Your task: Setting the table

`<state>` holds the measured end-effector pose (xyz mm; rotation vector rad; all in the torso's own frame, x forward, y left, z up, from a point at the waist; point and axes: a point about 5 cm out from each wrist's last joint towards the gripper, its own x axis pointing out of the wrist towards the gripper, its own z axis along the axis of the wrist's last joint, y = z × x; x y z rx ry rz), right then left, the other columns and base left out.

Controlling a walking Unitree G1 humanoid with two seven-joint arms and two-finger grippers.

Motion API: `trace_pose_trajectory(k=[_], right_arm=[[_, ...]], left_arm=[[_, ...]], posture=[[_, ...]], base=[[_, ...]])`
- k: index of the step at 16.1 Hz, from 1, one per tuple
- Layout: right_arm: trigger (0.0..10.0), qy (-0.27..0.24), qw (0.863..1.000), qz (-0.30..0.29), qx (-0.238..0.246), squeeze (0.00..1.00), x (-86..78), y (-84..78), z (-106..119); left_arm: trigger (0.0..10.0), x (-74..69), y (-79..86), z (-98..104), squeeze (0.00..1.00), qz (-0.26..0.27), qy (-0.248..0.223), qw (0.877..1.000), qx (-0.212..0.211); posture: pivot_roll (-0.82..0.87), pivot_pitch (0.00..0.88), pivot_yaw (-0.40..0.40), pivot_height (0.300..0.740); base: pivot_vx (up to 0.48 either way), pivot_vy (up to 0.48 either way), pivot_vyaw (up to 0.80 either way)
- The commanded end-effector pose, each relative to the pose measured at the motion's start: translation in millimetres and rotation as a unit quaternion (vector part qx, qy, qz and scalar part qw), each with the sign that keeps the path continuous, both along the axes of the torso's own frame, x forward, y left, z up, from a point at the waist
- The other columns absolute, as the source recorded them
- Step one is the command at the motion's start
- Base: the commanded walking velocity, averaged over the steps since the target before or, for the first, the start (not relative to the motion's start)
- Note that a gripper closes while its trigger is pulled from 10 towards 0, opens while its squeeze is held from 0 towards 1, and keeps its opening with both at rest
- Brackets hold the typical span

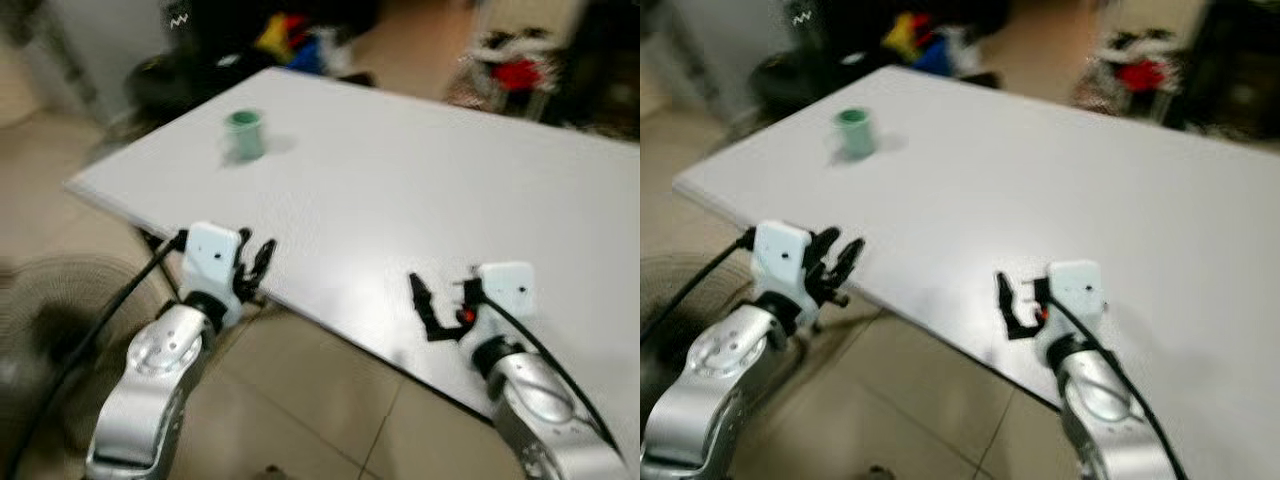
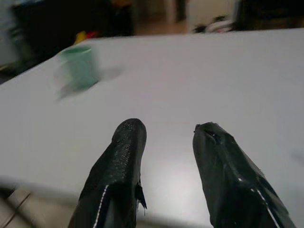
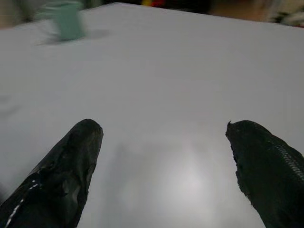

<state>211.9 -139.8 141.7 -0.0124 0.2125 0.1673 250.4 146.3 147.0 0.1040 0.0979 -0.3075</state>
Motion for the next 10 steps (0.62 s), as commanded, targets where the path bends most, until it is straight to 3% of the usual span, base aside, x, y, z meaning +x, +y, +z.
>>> trace_pose_trajectory(k=[1,10], right_arm=[[10.0,-0.003,1.000,0.006,0.004,0.24,-0.5,-0.3,2.8],[10.0,-0.001,0.999,0.041,0.004,0.22,0.5,1.2,2.8]], left_arm=[[10.0,-0.4,0.3,1.0,0.00,0.004,0.001,1.000,0.000],[10.0,-2.8,1.3,1.5,0.00,0.013,0.000,1.000,0.003]], posture=[[0.01,0.000,0.094,0.740],[0.02,0.000,0.077,0.740]], base=[[0.000,0.000,0.80],[0.000,0.000,0.80]])
